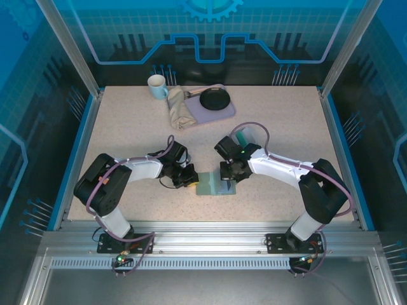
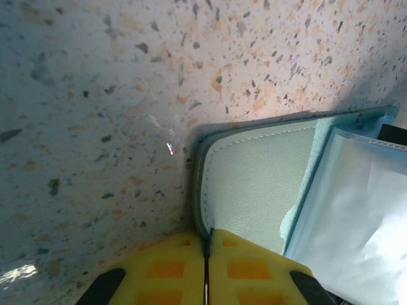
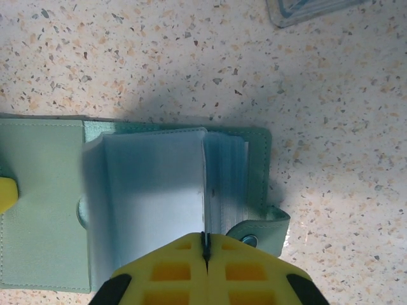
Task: Put the credit cards into the card holder
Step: Flip over the card slot in the card holder.
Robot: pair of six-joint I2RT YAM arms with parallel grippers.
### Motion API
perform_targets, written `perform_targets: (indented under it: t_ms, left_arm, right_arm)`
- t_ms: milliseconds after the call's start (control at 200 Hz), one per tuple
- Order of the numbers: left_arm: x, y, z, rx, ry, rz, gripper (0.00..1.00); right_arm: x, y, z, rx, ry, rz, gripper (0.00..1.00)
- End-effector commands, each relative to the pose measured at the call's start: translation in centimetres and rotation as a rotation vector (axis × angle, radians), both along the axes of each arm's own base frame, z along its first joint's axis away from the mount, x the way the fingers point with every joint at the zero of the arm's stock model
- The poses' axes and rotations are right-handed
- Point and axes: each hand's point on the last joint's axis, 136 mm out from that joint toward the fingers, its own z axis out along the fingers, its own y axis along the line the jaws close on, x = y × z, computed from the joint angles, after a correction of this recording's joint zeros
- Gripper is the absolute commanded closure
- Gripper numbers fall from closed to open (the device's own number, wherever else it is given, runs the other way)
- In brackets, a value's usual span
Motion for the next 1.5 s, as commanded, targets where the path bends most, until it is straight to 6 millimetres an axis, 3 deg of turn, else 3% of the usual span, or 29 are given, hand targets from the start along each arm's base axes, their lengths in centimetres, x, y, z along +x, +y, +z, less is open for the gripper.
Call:
perform_targets:
  t_ms: [0, 135, 725, 995, 1305, 1490]
  left_arm:
    - [-1.1, 0.8, -1.7, 0.052, 0.037, 0.002, 0.93]
    - [-1.1, 0.8, -1.8, 0.052, 0.038, 0.005, 0.93]
    - [-1.0, 0.7, -1.8, 0.047, 0.039, 0.004, 0.93]
    - [-1.0, 0.6, -1.8, 0.045, 0.039, 0.001, 0.93]
    - [-1.0, 0.6, -1.9, 0.044, 0.040, 0.002, 0.93]
    - [-0.9, 0.4, -1.9, 0.036, 0.040, 0.006, 0.93]
  right_arm:
    - [-0.6, -1.0, 1.2, -0.065, -0.006, 0.003, 1.00]
    - [-0.5, -1.7, 1.8, -0.078, -0.030, 0.006, 1.00]
    - [-0.6, -0.4, -1.2, -0.058, 0.027, -0.005, 1.00]
    - [-0.3, 2.1, -1.1, 0.083, 0.038, -0.004, 1.00]
    - [0.2, 3.6, 0.9, 0.191, 0.011, 0.003, 1.00]
    - [0.2, 5.1, 0.5, 0.294, 0.039, 0.003, 1.00]
